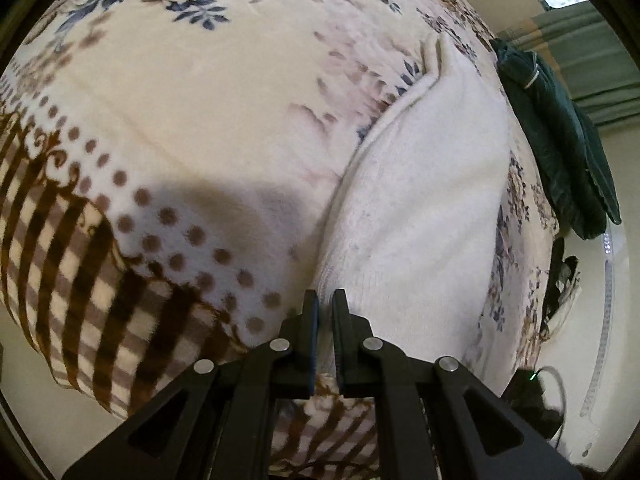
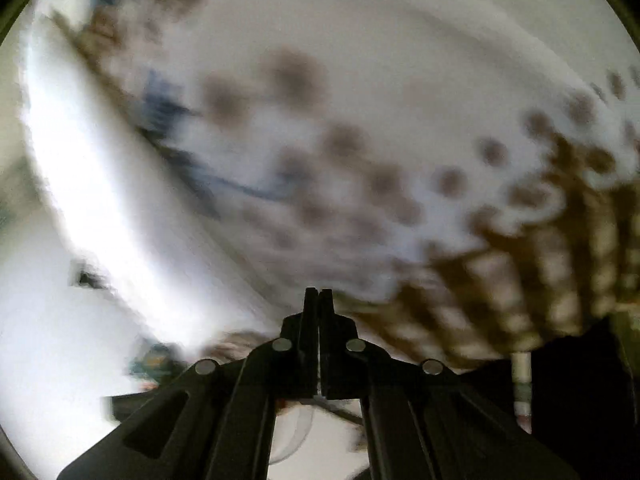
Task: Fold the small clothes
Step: 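Fold the sweater side over with the left tool while the right tool holds the hem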
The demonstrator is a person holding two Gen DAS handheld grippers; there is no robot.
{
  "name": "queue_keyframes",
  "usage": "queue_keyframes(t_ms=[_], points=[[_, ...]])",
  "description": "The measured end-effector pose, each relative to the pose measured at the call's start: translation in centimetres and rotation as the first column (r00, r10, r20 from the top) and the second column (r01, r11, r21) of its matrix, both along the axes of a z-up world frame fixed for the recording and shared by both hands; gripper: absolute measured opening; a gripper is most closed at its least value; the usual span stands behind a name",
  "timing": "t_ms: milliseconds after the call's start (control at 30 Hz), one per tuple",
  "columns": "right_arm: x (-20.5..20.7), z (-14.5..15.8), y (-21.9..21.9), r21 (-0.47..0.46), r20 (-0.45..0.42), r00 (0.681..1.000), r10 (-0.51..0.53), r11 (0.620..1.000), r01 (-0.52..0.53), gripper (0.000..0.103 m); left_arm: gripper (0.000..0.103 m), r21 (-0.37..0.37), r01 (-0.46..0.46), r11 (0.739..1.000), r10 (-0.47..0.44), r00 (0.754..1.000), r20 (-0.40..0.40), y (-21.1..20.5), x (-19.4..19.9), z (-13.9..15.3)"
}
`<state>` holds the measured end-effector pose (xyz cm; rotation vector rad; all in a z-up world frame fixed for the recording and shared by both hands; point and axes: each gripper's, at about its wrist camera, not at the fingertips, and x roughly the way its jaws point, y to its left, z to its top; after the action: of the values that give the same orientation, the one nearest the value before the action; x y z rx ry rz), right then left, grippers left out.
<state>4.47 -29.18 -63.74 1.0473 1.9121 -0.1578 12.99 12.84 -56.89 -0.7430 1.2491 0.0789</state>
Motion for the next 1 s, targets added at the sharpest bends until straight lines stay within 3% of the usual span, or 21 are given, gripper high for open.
queue_keyframes(t_ms=[100, 200, 233, 300, 333, 367, 500, 533, 567, 667, 800, 933, 967, 1000], points=[[-2.1, -1.4, 0.5, 0.028, 0.01, 0.999, 0.03, 0.999, -0.03, 0.0, 0.005, -0.01, -0.047, 0.999, 0.047, 0.999, 0.006, 0.9, -0.3, -0.1], [-1.6, -1.3, -0.9, 0.145, 0.069, 0.992, -0.105, 0.985, 0.094, 0.0, 0.005, 0.005, -0.042, 0.999, 0.042, 0.999, 0.01, 1.3, -0.3, 0.1], [-1.4, -1.0, -1.5, 0.173, 0.078, 0.984, -0.158, 0.975, 0.142, 0.005, 0.005, 0.005, -0.037, 0.999, 0.037, 0.999, 0.01, 1.2, -0.2, 0.1], [-0.5, -0.7, -2.2, 0.213, 0.097, 0.968, -0.231, 0.955, 0.206, 0.032, 0.005, 0.004, -0.022, 1.0, 0.022, 1.0, 0.008, 1.1, 0.1, 0.1], [0.1, -0.6, -2.2, 0.238, 0.11, 0.959, -0.261, 0.944, 0.23, 0.05, 0.005, 0.001, -0.013, 1.0, 0.013, 1.0, 0.009, 1.0, 0.2, 0.1], [0.6, -0.6, -2.0, 0.262, 0.122, 0.952, -0.281, 0.934, 0.242, 0.055, 0.005, -0.003, -0.005, 1.0, 0.005, 1.0, 0.01, 0.9, 0.4, 0.1], [2.7, -1.2, 1.3, 0.323, 0.16, 0.958, -0.237, 0.93, 0.176, 0.052, 0.005, -0.029, 0.011, 1.0, -0.01, 1.0, 0.018, 1.3, 0.4, -0.4], [2.8, -1.1, 2.4, 0.271, 0.176, 0.969, -0.175, 0.955, 0.123, 0.013, 0.005, -0.036, 0.01, 0.999, -0.009, 1.0, 0.01, 1.4, 0.4, -0.7], [2.5, -0.9, 3.5, 0.232, 0.181, 0.974, -0.138, 0.968, 0.095, 0.008, 0.005, -0.043, 0.01, 0.999, -0.01, 1.0, 0.001, 1.5, 0.5, -0.9], [1.1, 1.0, 4.1, 0.097, 0.187, 0.981, -0.051, 0.995, 0.033, 0.005, 0.005, -0.05, 0.013, 0.999, -0.014, 1.0, -0.017, 2.0, 0.7, -1.3], [-1.1, 1.2, 4.8, -0.007, 0.118, 0.993, 0.009, 1.0, -0.008, 0.002, 0.005, -0.062, 0.054, 0.997, -0.058, 0.996, -0.07, 2.1, 1.4, -2.9], [0.1, 1.4, 6.2, -0.035, 0.078, 0.986, 0.147, 0.989, -0.144, 0.002, 0.01, -0.111, 0.086, 0.99, -0.099, 0.988, -0.119, 2.5, 2.4, -2.2], [0.8, 1.6, 6.4, -0.028, 0.063, 0.985, 0.161, 0.987, -0.159, 0.006, 0.019, -0.113, 0.103, 0.988, -0.116, 0.986, -0.121, 2.5, 2.8, -1.0], [1.2, 2.1, 6.6, -0.006, 0.054, 0.984, 0.172, 0.985, -0.172, 0.009, 0.037, -0.088, 0.123, 0.989, -0.133, 0.984, -0.122, 2.6, 3.1, 0.2]])
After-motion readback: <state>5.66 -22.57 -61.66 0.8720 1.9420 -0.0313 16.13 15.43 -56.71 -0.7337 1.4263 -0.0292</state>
